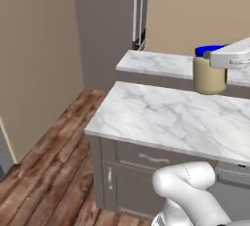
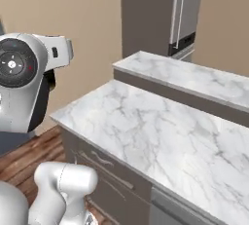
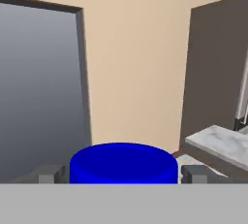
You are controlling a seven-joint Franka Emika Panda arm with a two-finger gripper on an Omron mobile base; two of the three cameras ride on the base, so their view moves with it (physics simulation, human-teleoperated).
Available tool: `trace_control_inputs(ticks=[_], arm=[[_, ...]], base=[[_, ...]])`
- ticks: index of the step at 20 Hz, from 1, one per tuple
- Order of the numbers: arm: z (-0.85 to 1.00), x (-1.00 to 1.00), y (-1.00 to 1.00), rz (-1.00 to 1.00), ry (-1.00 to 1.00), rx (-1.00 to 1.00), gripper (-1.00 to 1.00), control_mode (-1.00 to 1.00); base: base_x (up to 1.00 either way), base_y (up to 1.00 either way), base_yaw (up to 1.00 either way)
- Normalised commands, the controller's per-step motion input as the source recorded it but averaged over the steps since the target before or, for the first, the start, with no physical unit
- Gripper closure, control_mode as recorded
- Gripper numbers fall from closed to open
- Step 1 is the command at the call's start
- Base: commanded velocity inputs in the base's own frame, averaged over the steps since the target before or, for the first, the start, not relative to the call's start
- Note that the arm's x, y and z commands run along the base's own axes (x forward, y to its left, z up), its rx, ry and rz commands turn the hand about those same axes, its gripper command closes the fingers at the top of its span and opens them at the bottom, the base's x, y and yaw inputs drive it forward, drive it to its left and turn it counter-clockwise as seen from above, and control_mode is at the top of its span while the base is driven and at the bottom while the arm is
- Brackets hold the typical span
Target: The dining table condiment station is running low on mayonnaise. Refill the condiment station by opening the cabinet and taking the mayonnaise from the cabinet and placing it on the dining table.
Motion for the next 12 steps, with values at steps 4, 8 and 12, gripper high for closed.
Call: trace_control_inputs(ticks=[4, 8, 12], arm=[[0.0, 0.0, 0.0, 0.0, 0.0, 0.0, 1.0, 1.0], [0.0, 0.0, 0.0, 0.0, 0.0, 0.0, 1.0, 1.0], [0.0, 0.0, 0.0, 0.0, 0.0, 0.0, 1.0, 1.0]], base=[[-0.22, 0.0, -0.69], [-0.11, 0.0, -0.65], [-0.06, 0.0, -0.64]])
